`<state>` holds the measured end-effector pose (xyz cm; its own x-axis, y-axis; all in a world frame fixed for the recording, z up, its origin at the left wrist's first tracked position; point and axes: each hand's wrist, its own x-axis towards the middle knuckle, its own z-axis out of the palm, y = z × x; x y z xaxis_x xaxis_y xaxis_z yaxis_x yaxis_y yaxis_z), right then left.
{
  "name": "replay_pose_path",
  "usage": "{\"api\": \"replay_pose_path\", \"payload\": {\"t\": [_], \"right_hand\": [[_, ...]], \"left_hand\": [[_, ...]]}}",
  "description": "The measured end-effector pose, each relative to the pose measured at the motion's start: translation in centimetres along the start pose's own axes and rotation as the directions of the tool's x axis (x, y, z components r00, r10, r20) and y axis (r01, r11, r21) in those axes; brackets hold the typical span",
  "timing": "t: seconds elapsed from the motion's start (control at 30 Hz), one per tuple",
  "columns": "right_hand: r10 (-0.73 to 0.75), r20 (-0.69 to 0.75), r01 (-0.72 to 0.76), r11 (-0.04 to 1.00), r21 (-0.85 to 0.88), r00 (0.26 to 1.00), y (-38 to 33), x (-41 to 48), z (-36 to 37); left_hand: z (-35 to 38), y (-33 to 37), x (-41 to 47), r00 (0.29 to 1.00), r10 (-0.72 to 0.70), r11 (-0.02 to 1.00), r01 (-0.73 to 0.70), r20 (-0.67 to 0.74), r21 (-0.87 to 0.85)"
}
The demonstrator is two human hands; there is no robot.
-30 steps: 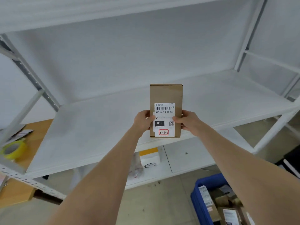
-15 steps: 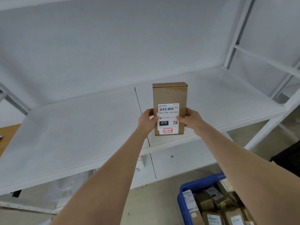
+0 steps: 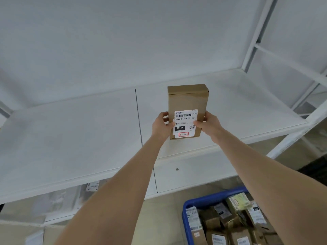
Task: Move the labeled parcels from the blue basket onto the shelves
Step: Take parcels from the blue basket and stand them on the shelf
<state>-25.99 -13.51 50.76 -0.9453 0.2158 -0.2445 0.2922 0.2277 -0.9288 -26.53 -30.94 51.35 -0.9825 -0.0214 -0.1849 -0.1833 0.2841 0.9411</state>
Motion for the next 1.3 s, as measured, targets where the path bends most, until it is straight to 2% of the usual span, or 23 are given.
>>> {"api": "replay_pose_path", "payload": {"t": [0.27,0.43,0.63,0.8,0.93,1.07,1.3], "right_hand": [[-0.051,0.092,0.051,0.999,0.006,0.994,2.2,1.0,-4.4],[-0.105,0.07,0.107,0.994,-0.021,0.992,2.7,1.7,-5.7],[-0.08,0.092,0.082,0.997,-0.015,0.993,4.1,2.3,-4.9],[-0.069,0.098,0.077,0.994,-0.079,0.993,5.1,2.8,-4.5],[-0.089,0.06,0.097,0.985,-0.143,0.994,5.8,3.1,-4.1],[-0.108,0.024,0.111,0.976,-0.188,0.994,6.3,3.1,-4.2],[-0.08,-0.004,0.078,0.98,-0.181,0.997,6.5,1.7,-5.0]], "left_hand": [[5.3,0.2,-2.0,0.992,-0.02,0.999,0.023,-0.127,0.022],[7.6,0.3,-2.0,0.984,-0.048,0.999,0.051,-0.171,0.013],[8.3,-0.4,-1.5,0.982,-0.07,0.997,0.073,-0.178,0.011],[8.5,-1.1,-0.9,0.985,-0.094,0.996,0.094,-0.144,-0.005],[8.7,-1.6,-0.6,0.984,-0.124,0.992,0.124,-0.129,-0.003],[8.7,-2.0,-0.6,0.974,-0.149,0.989,0.148,-0.172,-0.017],[8.6,-1.9,-2.3,0.974,-0.093,0.992,0.11,-0.204,0.07]]}}
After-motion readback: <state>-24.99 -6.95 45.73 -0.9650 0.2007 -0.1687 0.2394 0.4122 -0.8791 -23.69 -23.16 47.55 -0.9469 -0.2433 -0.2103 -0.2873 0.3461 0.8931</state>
